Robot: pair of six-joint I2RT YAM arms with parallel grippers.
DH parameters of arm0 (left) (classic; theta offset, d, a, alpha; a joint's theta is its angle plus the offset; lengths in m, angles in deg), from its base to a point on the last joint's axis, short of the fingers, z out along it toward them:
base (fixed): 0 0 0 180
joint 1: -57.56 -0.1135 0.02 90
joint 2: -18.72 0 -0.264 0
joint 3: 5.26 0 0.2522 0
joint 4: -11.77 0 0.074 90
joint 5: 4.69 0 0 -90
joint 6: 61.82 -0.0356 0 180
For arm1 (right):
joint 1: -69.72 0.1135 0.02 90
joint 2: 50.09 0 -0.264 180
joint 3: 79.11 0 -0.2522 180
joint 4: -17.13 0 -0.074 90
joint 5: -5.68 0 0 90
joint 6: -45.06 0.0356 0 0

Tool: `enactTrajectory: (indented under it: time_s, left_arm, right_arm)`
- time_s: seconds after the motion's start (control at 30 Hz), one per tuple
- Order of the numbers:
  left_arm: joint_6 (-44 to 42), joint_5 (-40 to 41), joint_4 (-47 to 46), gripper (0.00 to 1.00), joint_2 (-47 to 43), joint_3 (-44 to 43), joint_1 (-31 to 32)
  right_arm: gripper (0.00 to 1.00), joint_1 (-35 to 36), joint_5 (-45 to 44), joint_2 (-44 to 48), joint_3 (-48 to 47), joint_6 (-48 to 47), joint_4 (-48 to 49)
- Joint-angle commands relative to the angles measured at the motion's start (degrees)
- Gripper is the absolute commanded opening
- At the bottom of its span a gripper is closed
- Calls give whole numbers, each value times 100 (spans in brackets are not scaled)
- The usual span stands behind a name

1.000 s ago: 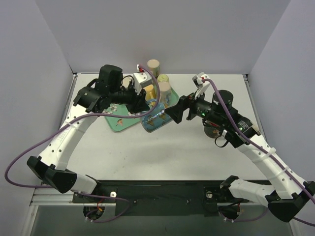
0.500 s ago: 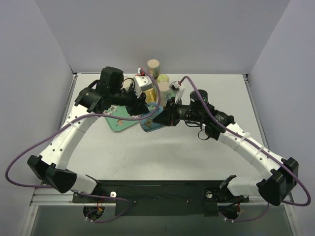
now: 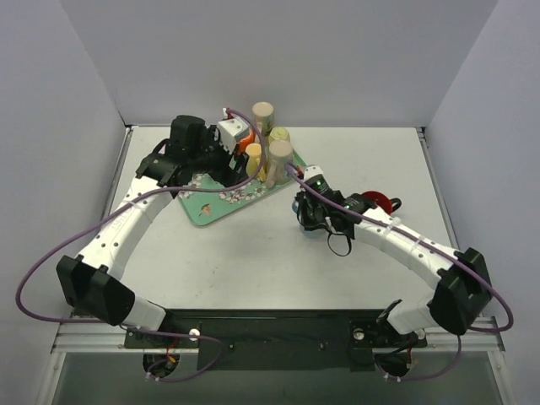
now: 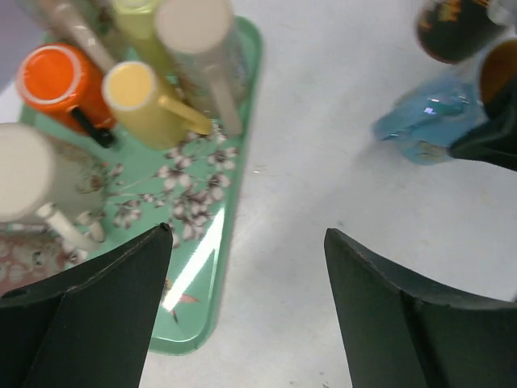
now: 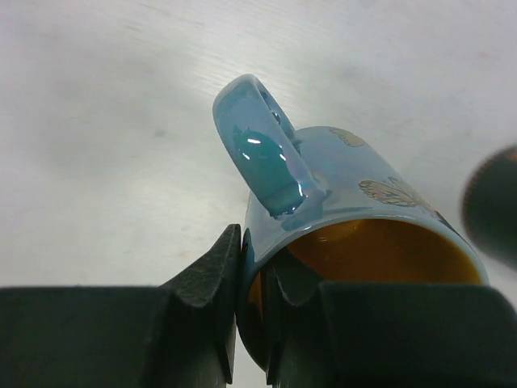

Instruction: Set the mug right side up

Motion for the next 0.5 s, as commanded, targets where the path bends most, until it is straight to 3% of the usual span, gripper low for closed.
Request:
enactTrajectory:
  time_s: [0.0,0.2,0.47]
  left_arm:
    - [688,1830,-935,87,348,-5,-102]
    - [1366,2694,-1716,87,795,311,-137]
    - [1201,3485,-2076,84,1612,30,-603]
  right_arm:
    - [0,52,-2151,-497,-294,-49,-414]
    - [0,-79,-2548,-1192,-585,258,-643]
    - [0,-291,-2231,-1527,-638,356,-625]
